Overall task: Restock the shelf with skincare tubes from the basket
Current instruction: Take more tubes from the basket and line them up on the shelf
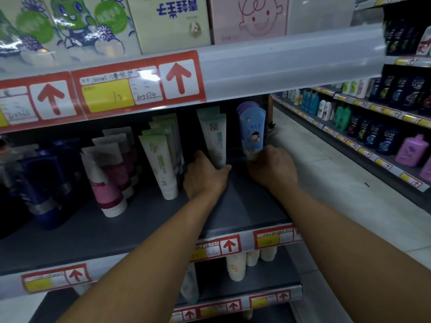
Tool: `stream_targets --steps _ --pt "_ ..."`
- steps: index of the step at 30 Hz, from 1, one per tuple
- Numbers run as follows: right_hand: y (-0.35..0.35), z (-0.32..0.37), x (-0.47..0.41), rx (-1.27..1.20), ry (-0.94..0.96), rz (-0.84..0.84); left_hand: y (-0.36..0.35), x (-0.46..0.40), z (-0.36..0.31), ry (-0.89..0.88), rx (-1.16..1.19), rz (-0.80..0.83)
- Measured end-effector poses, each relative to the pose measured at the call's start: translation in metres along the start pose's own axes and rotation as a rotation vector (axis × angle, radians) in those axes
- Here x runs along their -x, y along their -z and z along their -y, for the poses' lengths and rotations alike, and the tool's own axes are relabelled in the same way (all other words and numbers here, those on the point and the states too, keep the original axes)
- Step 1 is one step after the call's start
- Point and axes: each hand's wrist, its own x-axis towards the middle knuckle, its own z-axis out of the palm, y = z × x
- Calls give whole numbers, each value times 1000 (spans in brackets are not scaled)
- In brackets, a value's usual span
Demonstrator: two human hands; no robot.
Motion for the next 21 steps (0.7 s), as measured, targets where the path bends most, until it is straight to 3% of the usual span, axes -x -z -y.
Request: stream_targets --steps 21 --pt "0 -1 -7 69 0 17 -5 -9 2 15 -51 2"
